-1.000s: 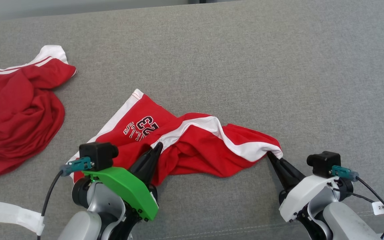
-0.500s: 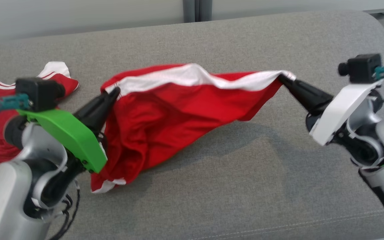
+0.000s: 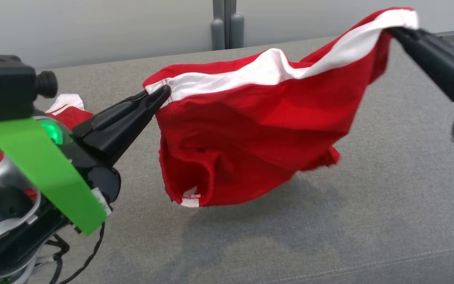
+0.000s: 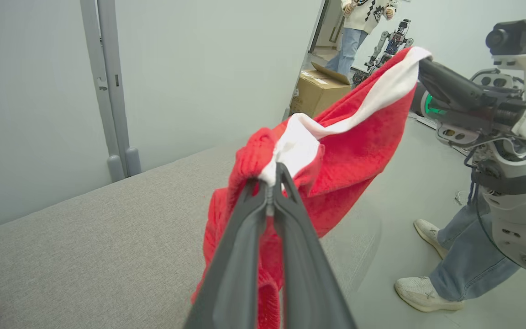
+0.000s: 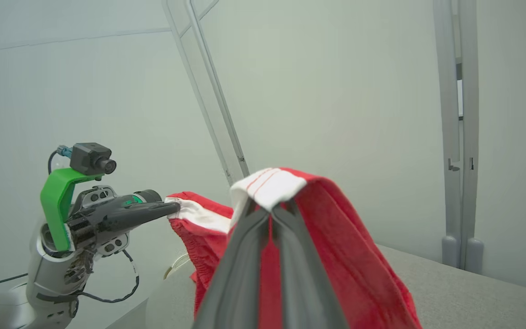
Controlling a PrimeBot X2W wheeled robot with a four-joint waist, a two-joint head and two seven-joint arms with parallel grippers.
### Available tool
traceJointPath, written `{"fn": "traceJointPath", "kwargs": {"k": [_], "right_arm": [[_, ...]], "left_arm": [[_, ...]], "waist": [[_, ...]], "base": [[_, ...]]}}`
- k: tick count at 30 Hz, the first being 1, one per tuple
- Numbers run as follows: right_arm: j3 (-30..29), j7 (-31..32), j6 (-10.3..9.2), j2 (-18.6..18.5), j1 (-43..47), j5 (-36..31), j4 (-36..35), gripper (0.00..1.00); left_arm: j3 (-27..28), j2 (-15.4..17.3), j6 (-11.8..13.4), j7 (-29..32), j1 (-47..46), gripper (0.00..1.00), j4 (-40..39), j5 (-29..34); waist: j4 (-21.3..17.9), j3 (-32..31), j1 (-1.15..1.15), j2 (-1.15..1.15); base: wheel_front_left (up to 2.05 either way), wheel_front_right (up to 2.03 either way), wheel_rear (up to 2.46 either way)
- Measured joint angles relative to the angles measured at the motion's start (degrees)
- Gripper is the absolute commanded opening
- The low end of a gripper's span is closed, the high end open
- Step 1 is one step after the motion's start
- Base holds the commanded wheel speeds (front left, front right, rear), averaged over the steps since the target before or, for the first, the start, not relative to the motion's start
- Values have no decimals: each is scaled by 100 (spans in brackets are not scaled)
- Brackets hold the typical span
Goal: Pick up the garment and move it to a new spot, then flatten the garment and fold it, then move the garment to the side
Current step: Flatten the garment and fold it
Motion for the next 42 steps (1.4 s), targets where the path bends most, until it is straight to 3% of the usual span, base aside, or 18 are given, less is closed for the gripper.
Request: {"fn": "traceJointPath", "kwargs": {"k": [6,10,13,15,19,23,26,30,32,36,38,42], "right_arm": [[-749,185,-499,-258,162,453,-824,0],[-1104,452,-978,-546,515,598,-832,0],[-1374,470,-1257,-636,591,394,-459,0],[-1327,391,-1257,-488,577,334,-108,0],[-714,179,-1260,208,319,-8,692,0],[-323,-377,-1337,950,-767,-775,1556,0],[-480,-1169,-1346,1458,-2105,-1705,2058,0],[-848,-1915,-1355,2064,-3476,-2028,2218,0],[-701,-2078,-1359,2174,-3713,-2093,2178,0],[-49,-2224,-1379,2102,-3515,-2413,1956,0],[70,-2270,-1378,1894,-2871,-2596,1818,0],[-56,-2391,-1399,1806,-715,-2587,1848,0]], "left_arm": [[662,137,197,336,2,0,-608,-546],[883,376,256,737,-5,0,-610,-636],[1103,561,290,987,-32,0,-58,-638],[1111,680,289,1188,-97,0,446,-627],[926,728,288,1374,-511,0,1497,-428],[727,647,283,1336,-1264,0,2407,111],[740,126,270,543,-2263,0,2719,628],[768,-691,257,-364,-3463,0,2709,857],[539,-743,-123,-605,-3566,0,2562,923],[403,-742,-770,-1193,-3312,0,2111,965],[366,-656,-1085,-1456,-2819,0,1874,1042],[634,-789,-927,-1961,-1152,0,1936,1003]], "waist": [[-209,-7,0,0],[-324,75,0,0],[-364,217,0,0],[-369,339,0,0],[-339,621,0,0],[-269,908,0,0],[-200,1129,0,0],[-86,1420,0,0],[-28,1571,0,0],[61,1880,0,0],[90,2038,0,0],[142,2353,0,0]], "base": [[0,0,0],[0,0,0],[0,0,0],[0,0,0],[0,0,0],[0,0,0],[0,0,0],[0,0,0],[0,0,0],[0,0,0],[0,0,0],[0,0,0]]}}
